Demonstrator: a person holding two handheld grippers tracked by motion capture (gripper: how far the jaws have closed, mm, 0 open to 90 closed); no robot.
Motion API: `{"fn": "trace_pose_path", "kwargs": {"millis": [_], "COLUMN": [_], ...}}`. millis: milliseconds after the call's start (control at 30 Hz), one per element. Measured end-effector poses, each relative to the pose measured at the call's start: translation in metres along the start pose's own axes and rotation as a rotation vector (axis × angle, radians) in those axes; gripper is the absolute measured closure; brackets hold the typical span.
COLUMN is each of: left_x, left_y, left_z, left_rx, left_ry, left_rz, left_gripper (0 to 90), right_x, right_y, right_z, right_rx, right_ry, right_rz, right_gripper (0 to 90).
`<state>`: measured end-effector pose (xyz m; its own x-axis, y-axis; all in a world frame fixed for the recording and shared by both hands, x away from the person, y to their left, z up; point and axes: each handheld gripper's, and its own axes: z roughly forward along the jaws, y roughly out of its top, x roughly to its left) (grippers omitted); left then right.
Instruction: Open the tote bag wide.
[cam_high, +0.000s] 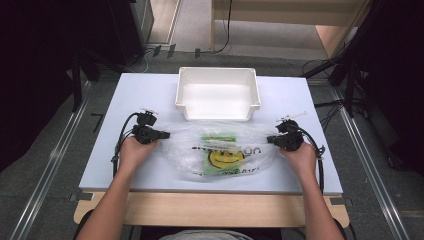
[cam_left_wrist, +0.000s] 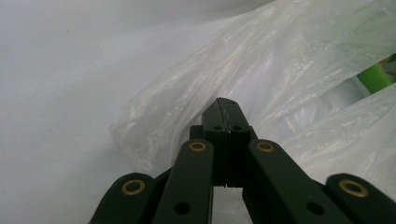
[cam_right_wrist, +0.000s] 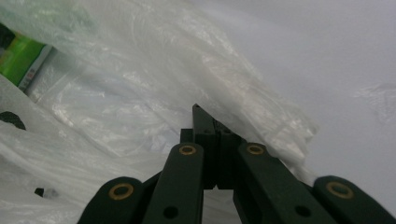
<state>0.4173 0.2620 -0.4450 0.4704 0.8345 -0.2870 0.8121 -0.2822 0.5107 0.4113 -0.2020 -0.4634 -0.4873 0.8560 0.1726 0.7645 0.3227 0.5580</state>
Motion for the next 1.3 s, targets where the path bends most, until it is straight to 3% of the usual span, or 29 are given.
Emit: {"fn": "trace_pose_path", "kwargs": {"millis": [167,233,500,633,700,767,1033,1300], "left_x": [-0.006,-0.011,-0.029,-0.044,-0.046,-0.051,-0.059,-0.068], "left_y": [0.001,0.003,0.010,0.017,0.018,0.021,0.031,0.032], "left_z": [-0.007,-0.013,-0.019,-0.016,-0.014,-0.006,0.006,0.017], "left_rx": [-0.026,-0.047,-0.063,-0.059,-0.059,-0.036,-0.016,-0.007], "left_ry": [-0.012,-0.036,-0.090,-0.101,-0.109,-0.121,-0.192,-0.187], "left_rz": [0.035,0.049,0.097,0.135,0.133,0.158,0.170,0.183], "left_gripper": [90.0,85.9,83.4,88.1,90.0,90.0,90.0,90.0], "right_x": [0.007,0.008,0.021,0.041,0.045,0.054,0.069,0.080], "right_y": [0.001,0.001,0.008,0.017,0.019,0.025,0.040,0.041], "right_z": [-0.008,-0.014,-0.029,-0.023,-0.021,-0.016,-0.003,0.010], "right_rx": [-0.020,-0.033,-0.080,-0.069,-0.070,-0.062,-0.011,0.019], "right_ry": [-0.004,0.003,0.057,0.102,0.111,0.133,0.170,0.202], "right_rz": [-0.029,-0.031,-0.034,-0.076,-0.082,-0.102,-0.148,-0.170], "right_gripper": [90.0,90.0,90.0,90.0,90.0,90.0,90.0,90.0]}}
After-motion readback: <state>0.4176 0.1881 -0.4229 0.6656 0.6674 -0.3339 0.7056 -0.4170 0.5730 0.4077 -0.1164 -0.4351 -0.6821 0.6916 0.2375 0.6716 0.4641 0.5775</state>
